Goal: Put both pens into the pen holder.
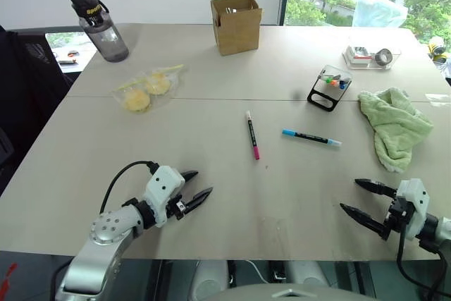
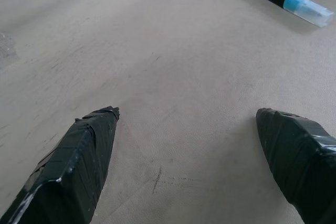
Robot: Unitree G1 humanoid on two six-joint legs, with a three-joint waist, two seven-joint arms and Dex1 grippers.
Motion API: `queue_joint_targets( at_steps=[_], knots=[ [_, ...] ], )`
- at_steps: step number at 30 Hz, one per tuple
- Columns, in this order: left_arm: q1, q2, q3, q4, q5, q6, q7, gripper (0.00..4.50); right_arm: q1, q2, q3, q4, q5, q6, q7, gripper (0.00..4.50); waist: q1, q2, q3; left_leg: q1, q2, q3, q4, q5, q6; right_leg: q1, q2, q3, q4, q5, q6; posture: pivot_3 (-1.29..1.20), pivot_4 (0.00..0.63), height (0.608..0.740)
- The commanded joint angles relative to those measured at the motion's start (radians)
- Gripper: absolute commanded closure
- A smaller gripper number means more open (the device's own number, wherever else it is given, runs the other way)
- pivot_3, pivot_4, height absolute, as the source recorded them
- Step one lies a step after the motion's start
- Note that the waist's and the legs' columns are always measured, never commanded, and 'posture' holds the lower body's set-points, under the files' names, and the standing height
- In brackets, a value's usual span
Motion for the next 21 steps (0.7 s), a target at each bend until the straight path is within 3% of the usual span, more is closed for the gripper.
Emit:
queue_joint_targets(
  at_steps=[1, 21],
  knots=[
    [-0.029, 0.014, 0.005, 0.006, -0.012, 0.002, -0.022, 1.44, 0.036, 0.020, -0.025, -0.058, 0.009, -0.011, -0.028, 0.03, 0.000, 0.000, 0.000, 0.000, 0.000, 0.000, 0.000, 0.000, 0.000, 0.000, 0.000, 0.000, 0.000, 0.000, 0.000, 0.00, 0.150, 0.739],
    [-0.100, 0.000, 0.020, 0.025, -0.053, 0.037, -0.033, 1.44, 0.060, 0.052, -0.010, -0.094, 0.004, -0.021, -0.061, 0.03, 0.002, 0.000, 0.000, -0.001, 0.000, -0.001, 0.000, 0.000, 0.000, 0.000, 0.000, -0.001, 0.000, 0.000, 0.000, 0.00, 0.150, 0.739]
  ],
)
